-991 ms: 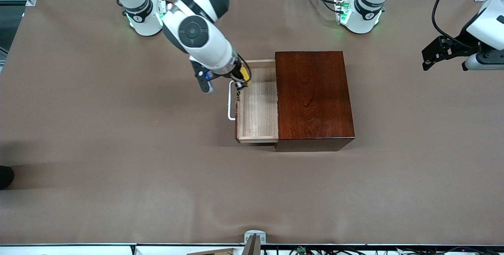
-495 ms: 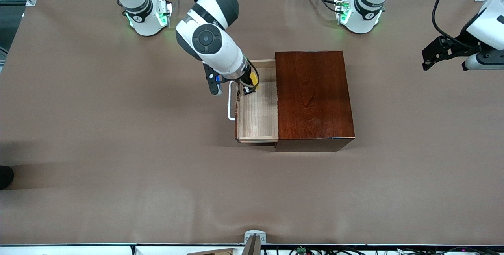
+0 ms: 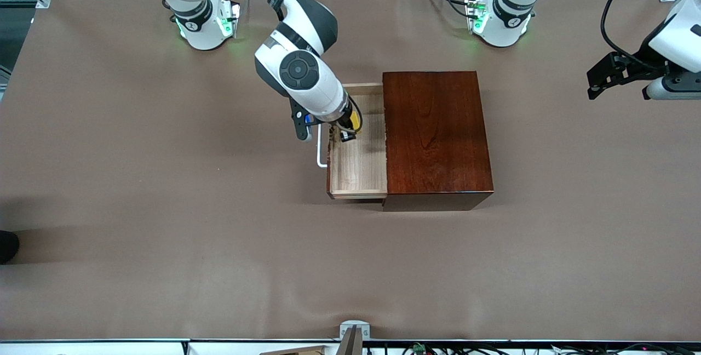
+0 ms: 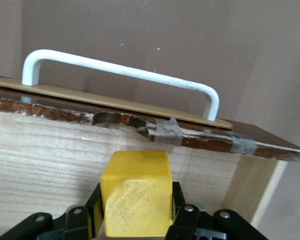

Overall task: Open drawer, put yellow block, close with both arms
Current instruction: 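Carry the yellow cube with the right gripper over the open drawer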

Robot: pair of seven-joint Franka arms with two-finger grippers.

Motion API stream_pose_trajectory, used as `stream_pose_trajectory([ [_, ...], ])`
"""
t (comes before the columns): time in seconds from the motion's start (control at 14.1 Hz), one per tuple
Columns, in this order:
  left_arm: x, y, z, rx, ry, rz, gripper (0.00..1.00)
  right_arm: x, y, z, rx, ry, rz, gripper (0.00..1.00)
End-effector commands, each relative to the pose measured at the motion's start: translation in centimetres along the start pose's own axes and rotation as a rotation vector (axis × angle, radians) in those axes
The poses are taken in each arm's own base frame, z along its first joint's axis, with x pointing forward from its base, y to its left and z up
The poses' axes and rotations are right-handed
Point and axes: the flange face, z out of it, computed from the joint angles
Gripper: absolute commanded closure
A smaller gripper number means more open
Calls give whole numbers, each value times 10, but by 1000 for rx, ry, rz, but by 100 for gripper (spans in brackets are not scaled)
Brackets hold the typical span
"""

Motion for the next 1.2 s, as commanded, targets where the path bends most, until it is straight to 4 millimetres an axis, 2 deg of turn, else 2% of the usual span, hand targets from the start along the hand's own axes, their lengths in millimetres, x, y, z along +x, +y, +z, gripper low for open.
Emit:
stream_pose_trajectory([
  [0.0, -1, -5, -7, 3, 19, 8, 0, -13, -4, 13, 30, 6, 0, 100],
  [0.21, -3, -6, -8, 3, 16, 6, 0, -13, -4, 15, 28, 11, -3, 100],
  [0.42, -2, -2, -6, 3, 13, -4, 0, -12, -2, 24, 14, 17, 3, 92],
  [0.57, 0, 0, -4, 2, 12, -3, 0, -13, -1, 29, 14, 31, 0, 91],
  [0.64, 0, 1, -3, 2, 11, -1, 0, -13, -1, 32, 14, 42, 5, 86],
  [0.71, 1, 2, -3, 2, 11, 1, 0, -13, 0, 36, 14, 51, 8, 77],
  [0.92, 2, 5, -1, 2, 9, 7, 0, -13, -1, 34, 17, 59, 12, 38],
  [0.99, 2, 6, -1, 2, 10, 7, 0, -13, -1, 34, 16, 59, 22, 10],
  [1.13, 3, 7, 0, 1, 10, 9, 0, -14, -4, 25, 30, 55, 49, 0],
])
